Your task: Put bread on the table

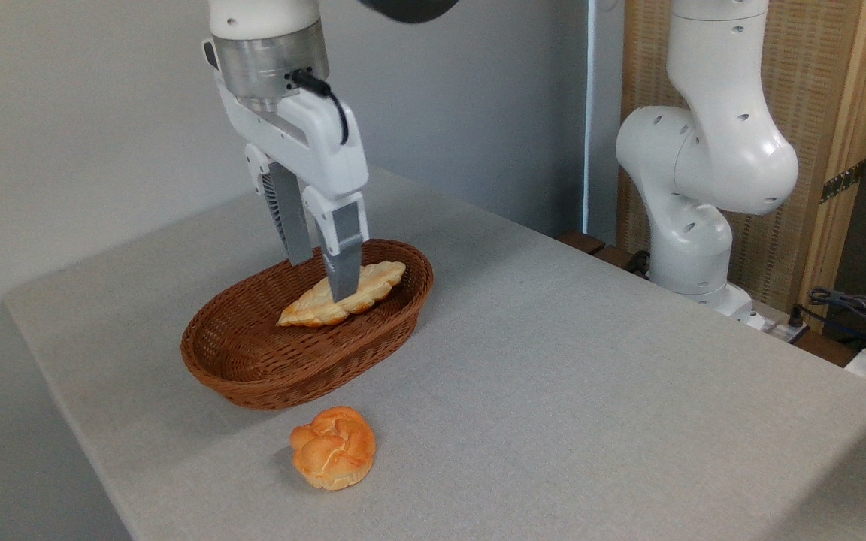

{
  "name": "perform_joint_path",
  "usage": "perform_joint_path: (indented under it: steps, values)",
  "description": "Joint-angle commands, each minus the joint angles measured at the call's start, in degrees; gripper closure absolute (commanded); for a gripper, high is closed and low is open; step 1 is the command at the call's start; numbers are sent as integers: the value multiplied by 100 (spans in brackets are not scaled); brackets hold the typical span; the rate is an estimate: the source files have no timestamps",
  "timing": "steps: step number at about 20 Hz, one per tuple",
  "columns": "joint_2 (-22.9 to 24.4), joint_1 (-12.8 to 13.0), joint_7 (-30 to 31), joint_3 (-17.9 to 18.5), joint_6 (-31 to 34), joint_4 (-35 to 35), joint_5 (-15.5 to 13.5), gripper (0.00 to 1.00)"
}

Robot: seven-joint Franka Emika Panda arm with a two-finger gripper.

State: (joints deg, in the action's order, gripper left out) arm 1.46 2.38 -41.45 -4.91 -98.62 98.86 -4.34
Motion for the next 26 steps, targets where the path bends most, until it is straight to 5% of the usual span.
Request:
perform_joint_path:
  steps: [1, 8, 21, 26]
  values:
    - [293, 8, -65, -579, -491, 730, -155, 0]
    - [240, 8, 5, -1319, -1412, 1801, -725, 0]
    - [161, 17, 5, -1618, -2117, 2576, -735, 1]
    - [161, 17, -3, -1618, -2117, 2576, -727, 54]
